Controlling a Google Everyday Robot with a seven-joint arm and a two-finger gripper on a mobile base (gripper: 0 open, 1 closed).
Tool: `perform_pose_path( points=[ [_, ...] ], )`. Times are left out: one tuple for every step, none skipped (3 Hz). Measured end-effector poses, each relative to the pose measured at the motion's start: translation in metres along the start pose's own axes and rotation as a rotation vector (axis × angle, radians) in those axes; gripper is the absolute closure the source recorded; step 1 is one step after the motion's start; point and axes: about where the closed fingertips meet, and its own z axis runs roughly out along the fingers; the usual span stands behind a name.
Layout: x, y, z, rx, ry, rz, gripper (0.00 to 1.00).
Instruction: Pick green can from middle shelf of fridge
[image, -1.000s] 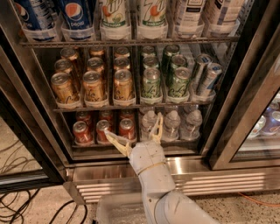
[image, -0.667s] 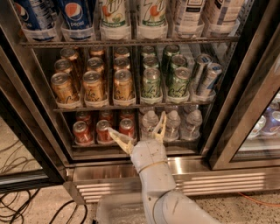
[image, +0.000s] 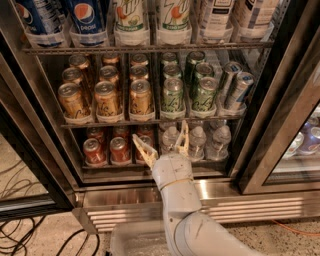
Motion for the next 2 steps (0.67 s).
perform_pose_path(
  points=[
    [-0.0005,-0.003,0.0054,0.005,-0.013,0.003,0.24],
    [-0.0012,-0.0051,0.012,0.014,-0.025,0.006,0.32]
  ],
)
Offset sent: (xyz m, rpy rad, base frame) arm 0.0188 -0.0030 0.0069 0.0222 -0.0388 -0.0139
